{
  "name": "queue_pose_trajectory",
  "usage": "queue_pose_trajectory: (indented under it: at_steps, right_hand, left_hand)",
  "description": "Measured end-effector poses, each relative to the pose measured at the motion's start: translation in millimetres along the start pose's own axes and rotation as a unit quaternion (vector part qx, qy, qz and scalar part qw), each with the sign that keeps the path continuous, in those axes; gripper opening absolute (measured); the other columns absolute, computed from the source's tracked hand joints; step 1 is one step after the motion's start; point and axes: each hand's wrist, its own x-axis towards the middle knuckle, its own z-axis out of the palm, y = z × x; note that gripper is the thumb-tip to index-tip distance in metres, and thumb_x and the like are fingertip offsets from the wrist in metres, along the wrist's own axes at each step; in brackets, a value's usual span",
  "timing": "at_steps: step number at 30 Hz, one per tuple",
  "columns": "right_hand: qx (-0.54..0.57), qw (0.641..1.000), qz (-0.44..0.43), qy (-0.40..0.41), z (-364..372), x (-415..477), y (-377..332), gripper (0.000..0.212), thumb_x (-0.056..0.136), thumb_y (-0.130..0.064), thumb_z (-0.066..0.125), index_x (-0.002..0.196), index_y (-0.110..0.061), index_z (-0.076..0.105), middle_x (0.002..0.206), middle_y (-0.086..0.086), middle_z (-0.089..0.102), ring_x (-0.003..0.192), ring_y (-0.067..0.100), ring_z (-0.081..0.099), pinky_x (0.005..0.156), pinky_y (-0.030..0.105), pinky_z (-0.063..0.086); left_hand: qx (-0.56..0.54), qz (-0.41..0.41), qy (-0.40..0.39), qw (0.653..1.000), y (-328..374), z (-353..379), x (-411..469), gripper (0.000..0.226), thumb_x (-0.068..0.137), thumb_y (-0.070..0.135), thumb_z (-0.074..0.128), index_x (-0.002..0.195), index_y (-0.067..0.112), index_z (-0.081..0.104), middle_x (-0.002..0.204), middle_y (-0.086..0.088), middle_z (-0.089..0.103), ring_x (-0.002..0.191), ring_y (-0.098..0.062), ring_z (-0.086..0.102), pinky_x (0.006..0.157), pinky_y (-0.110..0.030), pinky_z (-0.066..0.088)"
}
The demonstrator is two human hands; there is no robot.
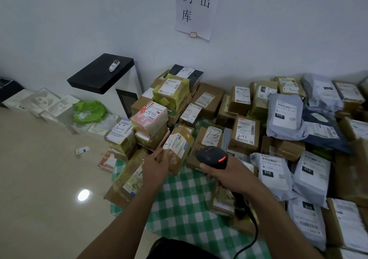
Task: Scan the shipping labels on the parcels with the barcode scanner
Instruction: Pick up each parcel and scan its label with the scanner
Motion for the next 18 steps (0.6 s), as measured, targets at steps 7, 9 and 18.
queue_pose_trajectory:
  at_steps: [7, 9, 18]
  right_hand:
    - [-0.006, 0.998, 0.037, 0.042, -21, 28, 0, 0.029, 0.087, -0.048, 0.08, 0.11, -0.047, 0.063, 0.105, -0.019, 0.072, 0.094, -0.003, 0.064, 0.074, 0.021, 0.048]
    - [-0.027, 0.997, 0.046, 0.052, -26, 37, 1, 0.036, 0.086, -0.05, 0.08, 0.117, -0.047, 0.062, 0.111, -0.021, 0.069, 0.102, -0.004, 0.062, 0.081, 0.023, 0.049]
    - [-0.021, 0.994, 0.087, 0.067, -25, 66, -2, 0.029, 0.089, -0.047, 0.079, 0.113, -0.047, 0.062, 0.101, -0.023, 0.069, 0.092, -0.005, 0.062, 0.067, 0.015, 0.044]
  left_hand:
    - [-0.081, -0.035, -0.069, 0.994, 21, 40, 58, 0.04, 0.103, 0.037, 0.06, 0.138, 0.017, 0.063, 0.127, 0.003, 0.065, 0.102, -0.013, 0.061, 0.086, -0.025, 0.053]
    - [-0.063, -0.053, -0.085, 0.993, 20, 51, 79, 0.044, 0.105, 0.042, 0.055, 0.14, 0.017, 0.061, 0.132, -0.003, 0.065, 0.111, -0.021, 0.063, 0.094, -0.031, 0.051]
    - [0.111, -0.017, -0.126, 0.986, 6, 73, 116, 0.08, 0.097, 0.053, 0.056, 0.161, 0.02, 0.024, 0.159, -0.015, 0.038, 0.146, -0.038, 0.037, 0.116, -0.052, 0.033]
